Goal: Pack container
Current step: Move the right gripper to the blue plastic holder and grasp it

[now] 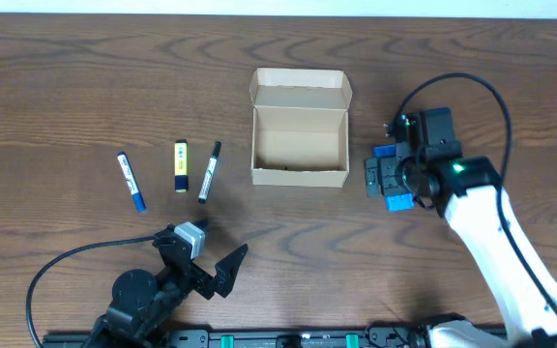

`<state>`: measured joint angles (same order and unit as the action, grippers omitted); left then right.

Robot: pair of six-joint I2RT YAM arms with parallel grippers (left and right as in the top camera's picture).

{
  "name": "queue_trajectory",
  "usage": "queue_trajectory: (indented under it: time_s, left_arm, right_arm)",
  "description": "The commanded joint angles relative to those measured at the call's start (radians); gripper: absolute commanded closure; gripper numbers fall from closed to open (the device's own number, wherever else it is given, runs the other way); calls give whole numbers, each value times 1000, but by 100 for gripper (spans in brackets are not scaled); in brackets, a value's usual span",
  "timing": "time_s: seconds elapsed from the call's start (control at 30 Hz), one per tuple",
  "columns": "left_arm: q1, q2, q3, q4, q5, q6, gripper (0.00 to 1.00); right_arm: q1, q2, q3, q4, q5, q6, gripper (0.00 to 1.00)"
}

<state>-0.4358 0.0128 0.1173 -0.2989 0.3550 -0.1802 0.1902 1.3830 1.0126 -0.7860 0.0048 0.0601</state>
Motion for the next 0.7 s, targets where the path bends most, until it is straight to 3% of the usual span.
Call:
queue_trajectory:
  time_s: [0.0,0.67]
  left_arm:
    - [-6,-8,-24,-2,-11,0,5]
    - [-6,-8,-24,-2,-11,0,5]
  right_arm:
    - [-35,75,13,31,15,-61,1]
    - [-113,355,13,209,-8,-145,1]
